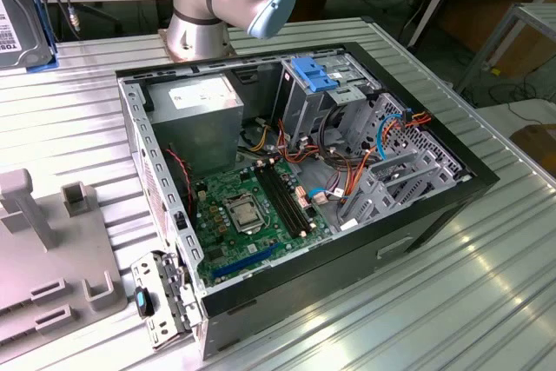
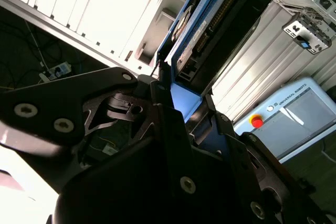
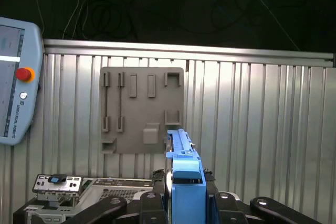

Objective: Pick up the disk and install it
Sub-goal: 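Pick up the disk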

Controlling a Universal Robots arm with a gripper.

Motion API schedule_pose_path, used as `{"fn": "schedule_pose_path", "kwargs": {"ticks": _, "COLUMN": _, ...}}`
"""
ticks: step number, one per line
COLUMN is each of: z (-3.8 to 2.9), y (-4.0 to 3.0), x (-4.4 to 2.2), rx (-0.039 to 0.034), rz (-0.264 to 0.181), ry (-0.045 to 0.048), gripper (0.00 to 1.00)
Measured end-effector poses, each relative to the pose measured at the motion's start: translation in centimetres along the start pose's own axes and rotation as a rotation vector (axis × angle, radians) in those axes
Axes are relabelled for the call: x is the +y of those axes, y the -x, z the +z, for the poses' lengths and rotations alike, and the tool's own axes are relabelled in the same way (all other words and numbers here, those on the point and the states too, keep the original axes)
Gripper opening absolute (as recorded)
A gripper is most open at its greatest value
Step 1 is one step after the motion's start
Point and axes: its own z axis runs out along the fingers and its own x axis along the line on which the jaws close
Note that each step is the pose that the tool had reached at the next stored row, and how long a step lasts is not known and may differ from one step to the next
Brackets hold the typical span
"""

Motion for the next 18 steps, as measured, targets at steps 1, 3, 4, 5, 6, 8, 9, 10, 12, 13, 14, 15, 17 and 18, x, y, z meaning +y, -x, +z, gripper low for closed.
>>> {"fn": "schedule_pose_path", "kwargs": {"ticks": 1, "z": 0.00, "y": -0.01, "x": -0.12, "rx": 0.0000, "rz": 0.000, "ry": -0.0009, "gripper": 0.37}}
{"fn": "schedule_pose_path", "kwargs": {"ticks": 3, "z": 0.00, "y": -0.01, "x": -0.23, "rx": 0.0001, "rz": 0.000, "ry": -0.0018, "gripper": 0.37}}
{"fn": "schedule_pose_path", "kwargs": {"ticks": 4, "z": 0.00, "y": -0.01, "x": -0.29, "rx": 0.0001, "rz": 0.000, "ry": -0.0022, "gripper": 0.37}}
{"fn": "schedule_pose_path", "kwargs": {"ticks": 5, "z": 0.00, "y": -0.02, "x": -0.35, "rx": 0.0001, "rz": 0.000, "ry": -0.0026, "gripper": 0.37}}
{"fn": "schedule_pose_path", "kwargs": {"ticks": 6, "z": 0.01, "y": -0.02, "x": -0.43, "rx": 0.0001, "rz": 0.000, "ry": -0.0033, "gripper": 0.37}}
{"fn": "schedule_pose_path", "kwargs": {"ticks": 8, "z": 0.01, "y": -0.03, "x": -0.66, "rx": 0.0002, "rz": 0.000, "ry": -0.0046, "gripper": 0.37}}
{"fn": "schedule_pose_path", "kwargs": {"ticks": 9, "z": 0.01, "y": -0.03, "x": -0.74, "rx": 0.0002, "rz": 0.000, "ry": -0.0051, "gripper": 0.37}}
{"fn": "schedule_pose_path", "kwargs": {"ticks": 10, "z": 0.01, "y": -0.03, "x": -0.79, "rx": 0.0003, "rz": 0.000, "ry": -0.0055, "gripper": 0.37}}
{"fn": "schedule_pose_path", "kwargs": {"ticks": 12, "z": 0.02, "y": -0.04, "x": -0.94, "rx": 0.0003, "rz": 0.000, "ry": -0.0066, "gripper": 0.37}}
{"fn": "schedule_pose_path", "kwargs": {"ticks": 13, "z": 0.02, "y": -0.04, "x": -0.99, "rx": 0.0003, "rz": 0.000, "ry": -0.0070, "gripper": 0.37}}
{"fn": "schedule_pose_path", "kwargs": {"ticks": 14, "z": 0.02, "y": -0.05, "x": -1.06, "rx": 0.0003, "rz": 0.000, "ry": -0.0074, "gripper": 0.37}}
{"fn": "schedule_pose_path", "kwargs": {"ticks": 15, "z": 0.02, "y": -0.05, "x": -1.12, "rx": 0.0003, "rz": 0.000, "ry": -0.0078, "gripper": 0.37}}
{"fn": "schedule_pose_path", "kwargs": {"ticks": 17, "z": 0.03, "y": -0.05, "x": -1.22, "rx": 0.0003, "rz": 0.000, "ry": -0.0085, "gripper": 0.37}}
{"fn": "schedule_pose_path", "kwargs": {"ticks": 18, "z": 0.03, "y": -0.05, "x": -1.28, "rx": 0.0004, "rz": 0.000, "ry": -0.0090, "gripper": 0.37}}
